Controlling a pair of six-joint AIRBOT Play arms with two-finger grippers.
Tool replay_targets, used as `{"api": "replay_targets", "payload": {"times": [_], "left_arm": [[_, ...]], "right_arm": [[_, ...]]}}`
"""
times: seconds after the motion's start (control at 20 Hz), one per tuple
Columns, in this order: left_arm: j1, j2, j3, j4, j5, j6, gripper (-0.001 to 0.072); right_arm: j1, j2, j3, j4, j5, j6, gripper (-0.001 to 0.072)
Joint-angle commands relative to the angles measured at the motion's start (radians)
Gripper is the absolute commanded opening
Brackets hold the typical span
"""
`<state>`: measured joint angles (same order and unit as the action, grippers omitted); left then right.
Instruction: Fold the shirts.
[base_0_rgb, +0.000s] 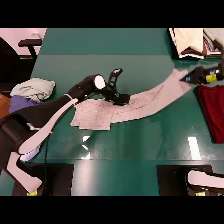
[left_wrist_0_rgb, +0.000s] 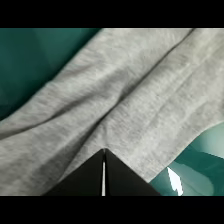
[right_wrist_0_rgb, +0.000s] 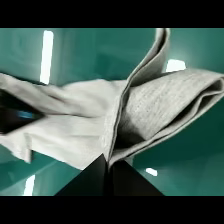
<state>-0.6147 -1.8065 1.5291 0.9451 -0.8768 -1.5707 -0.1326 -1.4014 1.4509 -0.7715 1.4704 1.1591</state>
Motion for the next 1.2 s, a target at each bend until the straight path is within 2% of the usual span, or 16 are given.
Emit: {"api": "replay_targets", "payload": {"times": [0.0,0.2,0.45,0.6,0.85,1.0,1.05,1.1,1.15], "left_arm": [[-0.018,-0.062,0.051,-0.019,0.005,0.000,0.0023],[-0.018,-0.071,0.052,-0.021,0.006,0.000,0.0024],[-0.016,-0.071,0.053,-0.007,0.048,-0.001,0.0024],[0.024,-0.037,0.089,0.009,0.024,0.000,0.0024],[0.253,0.204,0.095,0.195,-0.061,0.000,0.0024],[0.415,0.377,0.095,0.272,-0.093,0.000,0.0024],[0.457,0.424,0.095,0.289,-0.095,0.000,0.0024],[0.496,0.469,0.095,0.312,-0.101,0.000,0.0024],[0.527,0.505,0.095,0.330,-0.109,0.000,0.0024]], "right_arm": [[0.114,0.097,0.068,0.088,-0.034,0.045,0.0011],[0.248,0.106,0.109,0.100,-0.044,0.075,0.0011],[0.413,0.106,0.140,0.100,-0.111,0.074,0.0011],[0.488,0.105,0.140,0.100,-0.170,0.074,0.0011],[0.682,0.075,0.125,0.099,-0.277,0.071,0.0012],[0.882,-0.037,0.155,0.098,-0.409,0.064,0.0012],[0.951,-0.094,0.178,0.098,-0.457,0.025,0.0014],[1.008,-0.152,0.208,0.098,-0.480,0.006,0.0040],[1.056,-0.217,0.251,0.096,-0.484,0.005,0.0240]]}}
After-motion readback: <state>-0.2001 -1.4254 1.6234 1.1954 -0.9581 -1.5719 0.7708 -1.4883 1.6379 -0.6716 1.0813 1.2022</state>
